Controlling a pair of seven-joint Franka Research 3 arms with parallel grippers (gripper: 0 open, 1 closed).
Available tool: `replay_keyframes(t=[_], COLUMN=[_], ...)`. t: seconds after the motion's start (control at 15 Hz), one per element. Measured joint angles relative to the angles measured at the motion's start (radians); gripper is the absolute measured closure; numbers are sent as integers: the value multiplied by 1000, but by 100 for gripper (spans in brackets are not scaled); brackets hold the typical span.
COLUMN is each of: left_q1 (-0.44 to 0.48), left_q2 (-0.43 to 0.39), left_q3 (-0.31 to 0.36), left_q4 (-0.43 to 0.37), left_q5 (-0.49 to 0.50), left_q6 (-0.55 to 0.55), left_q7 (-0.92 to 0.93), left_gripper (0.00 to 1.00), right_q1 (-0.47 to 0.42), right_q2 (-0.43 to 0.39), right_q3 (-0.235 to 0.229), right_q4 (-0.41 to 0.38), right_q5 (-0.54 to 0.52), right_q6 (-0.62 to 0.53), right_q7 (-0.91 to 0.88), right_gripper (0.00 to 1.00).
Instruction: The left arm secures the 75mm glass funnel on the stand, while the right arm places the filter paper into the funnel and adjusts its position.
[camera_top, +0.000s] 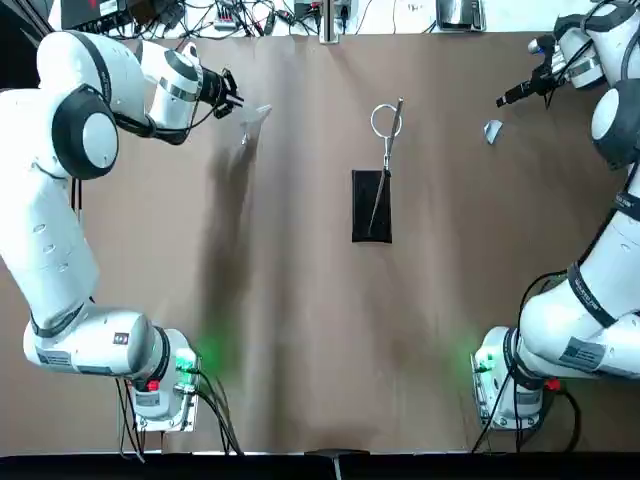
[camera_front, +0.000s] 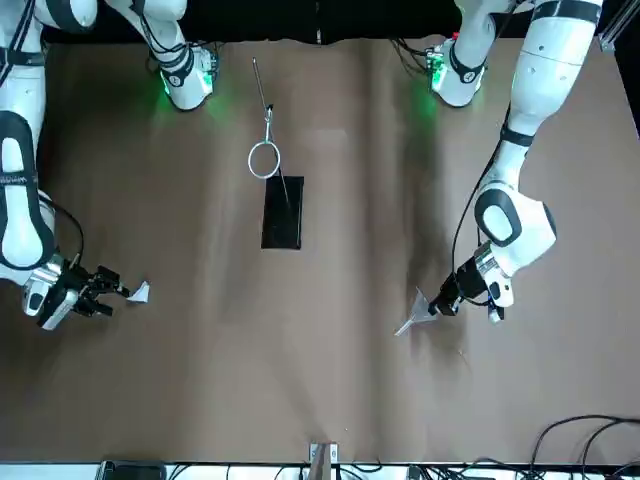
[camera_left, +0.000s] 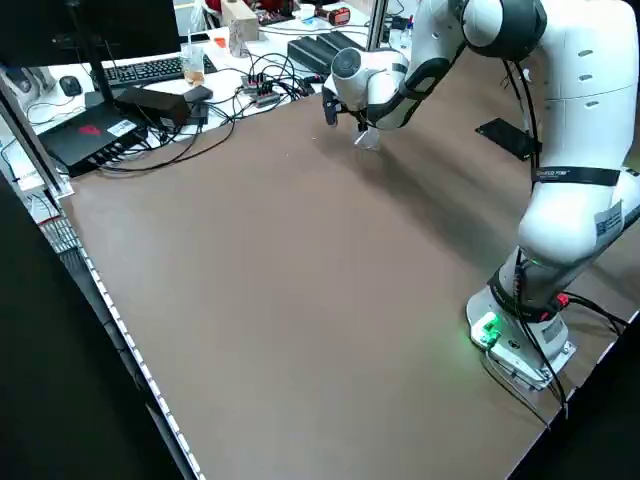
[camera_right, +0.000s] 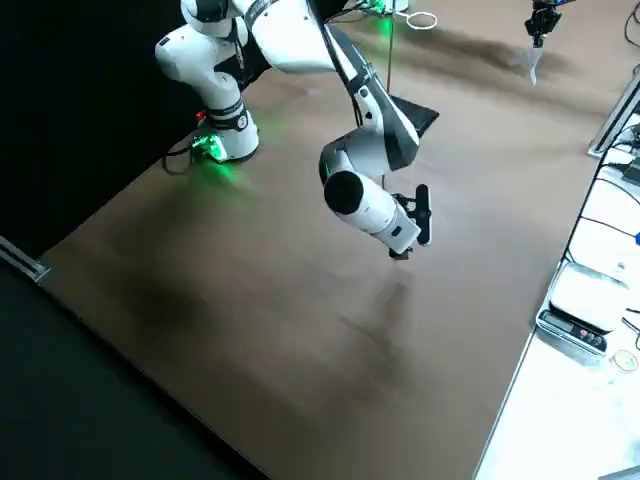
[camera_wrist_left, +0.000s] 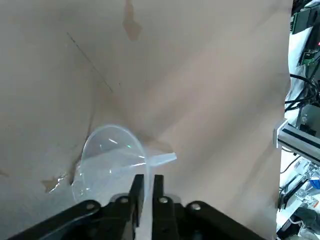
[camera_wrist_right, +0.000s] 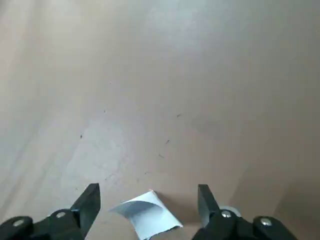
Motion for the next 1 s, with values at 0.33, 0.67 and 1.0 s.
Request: replay_keyframes(t=[0.33, 0.67, 1.0], left_q1=[0, -5, -51], left_q2=[0, -37, -149], left_q3=[0, -3, -4], left_q4=[9, 49, 34], left_q5=[0, 0, 0], left_q6=[0, 0, -3], left_q7=[-33, -200, -460], left_gripper=[97, 97, 97], right_q1=[-54, -48, -46], right_q2=[43, 46, 71], right_q3=[-3, 5, 7], right_q4=[15, 20, 20], right_q5=[22, 99, 110], right_q6=[-1, -2, -2], right_q7=[-250, -367, -464], right_gripper=[14, 22, 31])
